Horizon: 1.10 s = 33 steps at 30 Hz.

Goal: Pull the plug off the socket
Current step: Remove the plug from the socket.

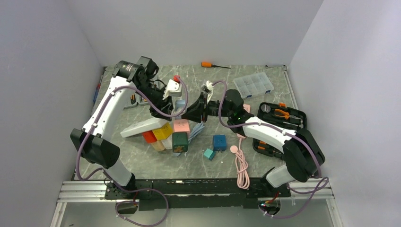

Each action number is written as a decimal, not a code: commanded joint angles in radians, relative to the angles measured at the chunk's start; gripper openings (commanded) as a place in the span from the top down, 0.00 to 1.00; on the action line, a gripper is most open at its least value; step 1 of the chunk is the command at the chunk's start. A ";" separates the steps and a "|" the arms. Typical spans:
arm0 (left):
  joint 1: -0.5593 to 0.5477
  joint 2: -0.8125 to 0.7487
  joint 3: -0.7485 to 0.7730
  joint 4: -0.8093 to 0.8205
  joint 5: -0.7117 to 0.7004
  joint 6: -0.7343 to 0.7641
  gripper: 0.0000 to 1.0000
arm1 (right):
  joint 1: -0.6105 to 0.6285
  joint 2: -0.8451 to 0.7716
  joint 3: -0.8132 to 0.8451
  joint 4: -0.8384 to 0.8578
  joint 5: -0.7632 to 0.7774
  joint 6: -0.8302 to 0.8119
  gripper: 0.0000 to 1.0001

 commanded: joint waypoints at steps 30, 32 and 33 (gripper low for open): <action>-0.062 0.083 0.118 -0.012 0.024 0.050 0.26 | 0.056 -0.025 0.215 -0.356 0.117 -0.157 1.00; -0.060 0.061 0.086 0.008 -0.004 0.030 0.08 | 0.055 -0.034 0.216 -0.382 0.131 -0.176 1.00; -0.057 0.053 0.082 0.012 -0.019 0.023 0.01 | 0.053 -0.038 0.219 -0.395 0.135 -0.185 1.00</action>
